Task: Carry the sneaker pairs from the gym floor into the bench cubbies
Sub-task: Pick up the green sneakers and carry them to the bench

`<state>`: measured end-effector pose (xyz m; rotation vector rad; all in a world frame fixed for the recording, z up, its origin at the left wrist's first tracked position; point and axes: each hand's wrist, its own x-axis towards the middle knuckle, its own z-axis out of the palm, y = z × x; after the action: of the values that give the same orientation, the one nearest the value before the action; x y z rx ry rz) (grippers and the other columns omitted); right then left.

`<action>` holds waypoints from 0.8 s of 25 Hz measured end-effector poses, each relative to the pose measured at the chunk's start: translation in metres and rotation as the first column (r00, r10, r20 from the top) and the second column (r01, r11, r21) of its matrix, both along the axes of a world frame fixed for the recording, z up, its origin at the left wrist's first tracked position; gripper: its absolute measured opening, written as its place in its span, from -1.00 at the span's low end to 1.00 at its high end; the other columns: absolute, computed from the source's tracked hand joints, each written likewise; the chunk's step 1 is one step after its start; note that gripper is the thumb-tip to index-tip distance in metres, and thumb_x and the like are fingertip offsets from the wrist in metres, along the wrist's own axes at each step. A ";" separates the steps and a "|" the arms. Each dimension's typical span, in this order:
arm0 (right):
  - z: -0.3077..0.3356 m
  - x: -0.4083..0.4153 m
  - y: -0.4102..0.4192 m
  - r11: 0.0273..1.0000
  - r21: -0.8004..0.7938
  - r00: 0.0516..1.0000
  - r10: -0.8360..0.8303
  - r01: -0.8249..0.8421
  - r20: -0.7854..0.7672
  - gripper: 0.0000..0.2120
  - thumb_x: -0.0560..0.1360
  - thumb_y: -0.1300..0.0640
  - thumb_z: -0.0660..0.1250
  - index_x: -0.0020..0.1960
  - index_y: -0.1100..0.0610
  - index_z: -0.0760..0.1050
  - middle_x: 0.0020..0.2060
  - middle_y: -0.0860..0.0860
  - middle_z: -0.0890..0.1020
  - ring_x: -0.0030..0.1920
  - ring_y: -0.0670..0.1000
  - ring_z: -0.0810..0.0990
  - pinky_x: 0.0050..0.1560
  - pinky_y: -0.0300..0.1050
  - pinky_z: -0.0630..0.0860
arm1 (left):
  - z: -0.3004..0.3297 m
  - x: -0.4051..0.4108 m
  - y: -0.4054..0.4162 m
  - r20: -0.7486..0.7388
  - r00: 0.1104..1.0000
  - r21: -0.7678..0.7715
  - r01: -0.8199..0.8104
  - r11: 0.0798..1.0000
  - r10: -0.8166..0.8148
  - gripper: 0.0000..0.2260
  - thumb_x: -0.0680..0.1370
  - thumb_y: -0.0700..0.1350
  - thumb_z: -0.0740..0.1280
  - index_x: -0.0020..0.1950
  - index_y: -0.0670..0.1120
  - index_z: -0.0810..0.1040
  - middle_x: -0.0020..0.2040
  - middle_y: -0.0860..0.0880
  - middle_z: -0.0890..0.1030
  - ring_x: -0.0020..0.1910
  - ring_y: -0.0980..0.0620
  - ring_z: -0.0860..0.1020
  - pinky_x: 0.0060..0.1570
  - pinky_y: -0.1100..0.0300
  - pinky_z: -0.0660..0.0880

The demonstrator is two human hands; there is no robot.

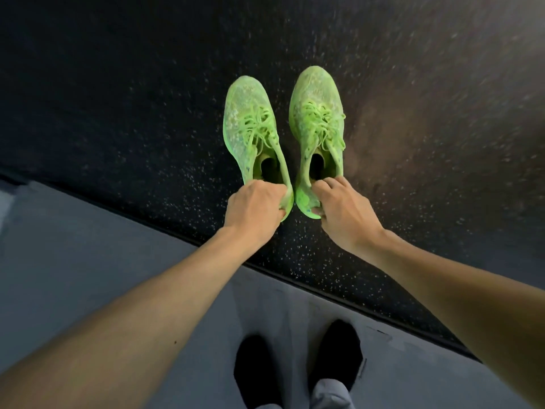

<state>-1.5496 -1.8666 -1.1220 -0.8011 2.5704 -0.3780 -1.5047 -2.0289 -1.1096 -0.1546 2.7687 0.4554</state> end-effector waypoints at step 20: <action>0.666 -0.096 -0.011 0.959 -0.239 0.789 -0.028 -0.151 -0.614 -0.83 0.43 0.30 0.31 -0.01 0.16 0.43 -0.08 0.03 0.52 0.05 0.08 0.42 -0.22 0.05 0.51 | 0.663 -0.089 -0.037 -0.507 0.846 -0.177 0.087 0.980 -0.167 -0.62 0.47 -0.02 0.40 -0.37 0.02 0.20 -0.35 0.05 0.33 -0.29 -0.03 0.43 -0.32 0.07 0.35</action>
<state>-1.6458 -1.8780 -0.4560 -1.2875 3.1210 -0.5371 -1.5941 -2.0657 -0.4466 0.1454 3.3211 0.2855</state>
